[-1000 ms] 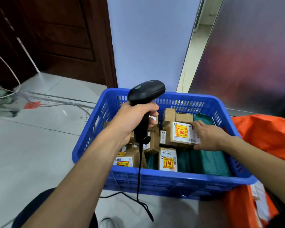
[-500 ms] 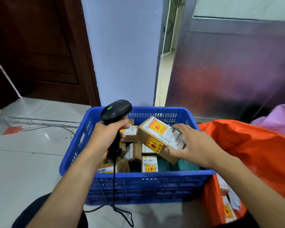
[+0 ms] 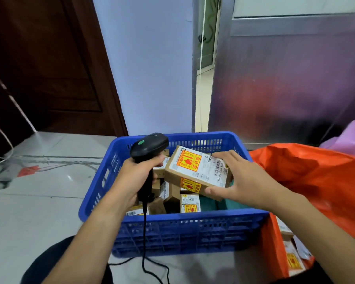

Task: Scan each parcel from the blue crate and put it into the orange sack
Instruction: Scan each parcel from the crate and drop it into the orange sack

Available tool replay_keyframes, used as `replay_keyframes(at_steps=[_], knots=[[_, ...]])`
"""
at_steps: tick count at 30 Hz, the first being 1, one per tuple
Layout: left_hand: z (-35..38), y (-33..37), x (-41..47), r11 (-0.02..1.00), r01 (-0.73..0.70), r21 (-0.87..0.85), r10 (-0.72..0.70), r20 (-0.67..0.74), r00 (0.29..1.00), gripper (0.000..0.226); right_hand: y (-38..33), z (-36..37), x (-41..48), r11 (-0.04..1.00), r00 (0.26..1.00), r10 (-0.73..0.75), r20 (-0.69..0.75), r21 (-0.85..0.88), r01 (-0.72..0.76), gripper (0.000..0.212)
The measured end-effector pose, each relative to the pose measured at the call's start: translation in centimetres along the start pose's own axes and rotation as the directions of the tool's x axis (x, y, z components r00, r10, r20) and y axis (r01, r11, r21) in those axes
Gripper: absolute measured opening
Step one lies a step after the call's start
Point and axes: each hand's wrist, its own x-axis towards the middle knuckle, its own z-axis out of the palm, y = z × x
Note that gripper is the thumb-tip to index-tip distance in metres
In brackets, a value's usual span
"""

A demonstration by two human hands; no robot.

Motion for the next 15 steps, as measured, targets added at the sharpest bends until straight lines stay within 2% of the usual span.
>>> replay_keyframes(at_steps=[5, 7, 15], knots=[[0.9, -0.4, 0.3, 0.995, 0.097, 0.003, -0.097, 0.068, 0.993, 0.027, 0.2, 0.0, 0.3, 0.993, 0.998, -0.056, 0.003, -0.101, 0.056, 0.102], [1.1, -0.5, 0.4, 0.993, 0.114, -0.044, -0.11, 0.08, 0.991, 0.029, 0.3, -0.1, 0.4, 0.991, 0.998, -0.07, -0.004, -0.112, 0.07, 0.102], [3.0, -0.5, 0.3, 0.983, 0.089, -0.161, -0.082, 0.047, 0.996, 0.044, 1.1, -0.9, 0.6, 0.987, 0.996, -0.062, -0.06, -0.152, 0.053, 0.097]])
